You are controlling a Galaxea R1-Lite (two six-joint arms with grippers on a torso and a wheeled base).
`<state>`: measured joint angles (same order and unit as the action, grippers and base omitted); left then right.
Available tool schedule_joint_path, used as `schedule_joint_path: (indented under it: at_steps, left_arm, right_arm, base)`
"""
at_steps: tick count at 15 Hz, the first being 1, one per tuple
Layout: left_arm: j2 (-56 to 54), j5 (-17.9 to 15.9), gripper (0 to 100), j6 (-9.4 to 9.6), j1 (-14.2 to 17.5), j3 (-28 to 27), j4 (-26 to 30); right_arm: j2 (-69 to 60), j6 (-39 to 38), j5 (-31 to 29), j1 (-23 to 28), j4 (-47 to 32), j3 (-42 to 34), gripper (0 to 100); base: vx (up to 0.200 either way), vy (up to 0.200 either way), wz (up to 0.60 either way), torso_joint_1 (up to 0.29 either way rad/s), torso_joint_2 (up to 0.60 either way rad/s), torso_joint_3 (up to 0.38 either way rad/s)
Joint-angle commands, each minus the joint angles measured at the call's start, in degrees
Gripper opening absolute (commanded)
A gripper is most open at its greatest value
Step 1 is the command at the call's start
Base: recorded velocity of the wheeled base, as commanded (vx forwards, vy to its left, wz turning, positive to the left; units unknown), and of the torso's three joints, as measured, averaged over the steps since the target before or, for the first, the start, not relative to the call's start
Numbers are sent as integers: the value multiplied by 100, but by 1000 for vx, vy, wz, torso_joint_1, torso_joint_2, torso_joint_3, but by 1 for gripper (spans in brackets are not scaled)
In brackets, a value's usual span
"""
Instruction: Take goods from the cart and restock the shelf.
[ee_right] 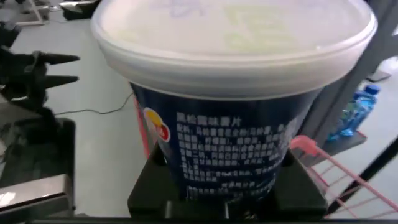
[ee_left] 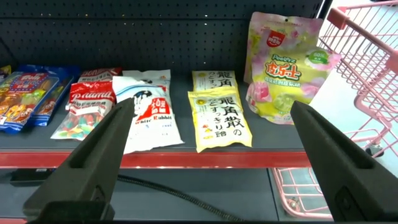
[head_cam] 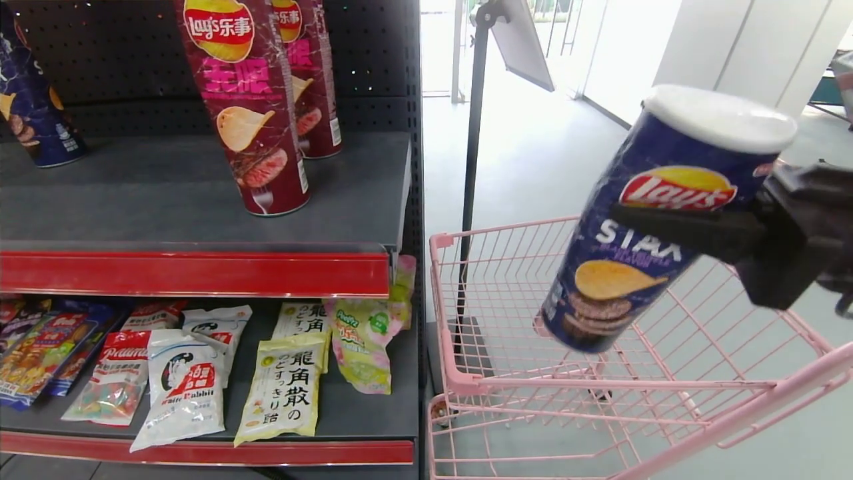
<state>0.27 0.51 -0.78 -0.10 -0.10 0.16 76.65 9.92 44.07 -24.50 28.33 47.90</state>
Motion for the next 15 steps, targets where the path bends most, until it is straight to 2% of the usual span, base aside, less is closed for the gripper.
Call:
schedule_joint_path:
  at_steps: [1, 3, 4, 7, 15]
  left_arm:
    - [8, 2, 100, -1, 1, 1, 2]
    - [8, 2, 100, -1, 1, 1, 2]
    - [8, 2, 100, -1, 1, 1, 2]
    - [8, 2, 100, -1, 1, 1, 2]
    - [8, 2, 100, -1, 1, 1, 2]
  right_arm:
    - [-212, 141, -584, -933, -12, -949, 0]
    - [-133, 282, -663, -1013, -12, -1151, 0]
    - [-72, 599, -988, -1100, -12, -1388, 0]
    - [-45, 660, -1155, -1329, -21, -1353, 0]
    - [51, 651, -1199, -1303, -29, -1362, 0]
  base:
    - [0, 0, 0, 0, 0, 0]
    - [0, 0, 0, 0, 0, 0]
    - [0, 0, 0, 0, 0, 0]
    - [0, 0, 0, 0, 0, 0]
    - [0, 0, 0, 0, 0, 0]
